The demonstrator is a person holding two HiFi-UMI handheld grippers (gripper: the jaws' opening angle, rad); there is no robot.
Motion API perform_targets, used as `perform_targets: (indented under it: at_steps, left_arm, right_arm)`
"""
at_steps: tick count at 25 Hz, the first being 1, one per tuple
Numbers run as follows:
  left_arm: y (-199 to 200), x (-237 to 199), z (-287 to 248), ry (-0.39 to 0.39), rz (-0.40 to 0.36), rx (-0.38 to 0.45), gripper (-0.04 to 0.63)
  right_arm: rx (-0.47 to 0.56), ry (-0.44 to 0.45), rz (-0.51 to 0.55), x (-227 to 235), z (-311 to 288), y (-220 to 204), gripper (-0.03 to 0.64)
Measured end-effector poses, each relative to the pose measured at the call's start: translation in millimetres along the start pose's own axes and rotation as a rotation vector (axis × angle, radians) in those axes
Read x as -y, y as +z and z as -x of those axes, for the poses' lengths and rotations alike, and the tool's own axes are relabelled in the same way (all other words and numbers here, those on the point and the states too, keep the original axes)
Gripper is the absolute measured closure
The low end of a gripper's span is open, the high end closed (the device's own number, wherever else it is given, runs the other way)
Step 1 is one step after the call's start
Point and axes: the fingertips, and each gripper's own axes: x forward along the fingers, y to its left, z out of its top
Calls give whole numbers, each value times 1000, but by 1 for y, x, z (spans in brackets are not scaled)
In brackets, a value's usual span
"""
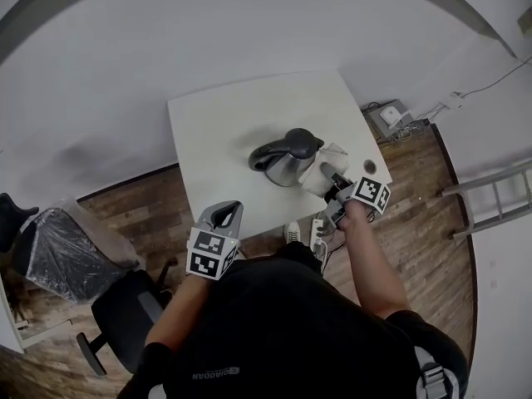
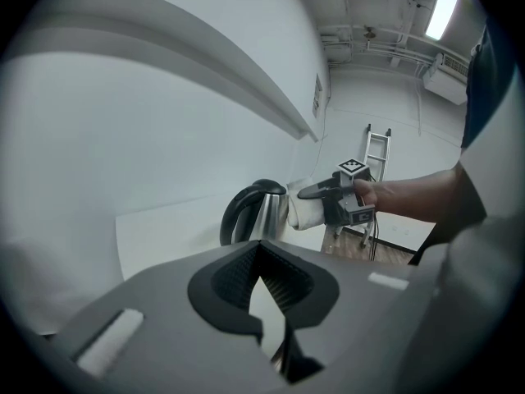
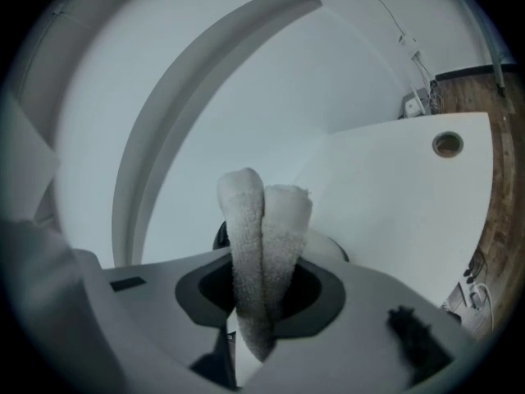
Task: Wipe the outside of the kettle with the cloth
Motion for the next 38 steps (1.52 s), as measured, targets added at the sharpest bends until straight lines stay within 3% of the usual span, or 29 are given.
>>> perform_targets:
  at_steps: [12,17,23,32,38]
  left_arm:
    - [-1,-3,11,-3,14,29,588]
    - [5,0,-6,4,24,26,588]
    - [29,14,-41,30,30,29,588]
    - [47,19,-82,69,28,-10,588]
    - [56,17,-104,139,59,-15,588]
  right_arm:
    - [-26,49,350,-84,15,6,525]
    - [-25,110,326,-86,17,23,525]
    - [-104,167,209,-53,13,43,526]
    - [-203,169,164,4,-13,53,525]
    - [-316,177,158,40,-31,48,525]
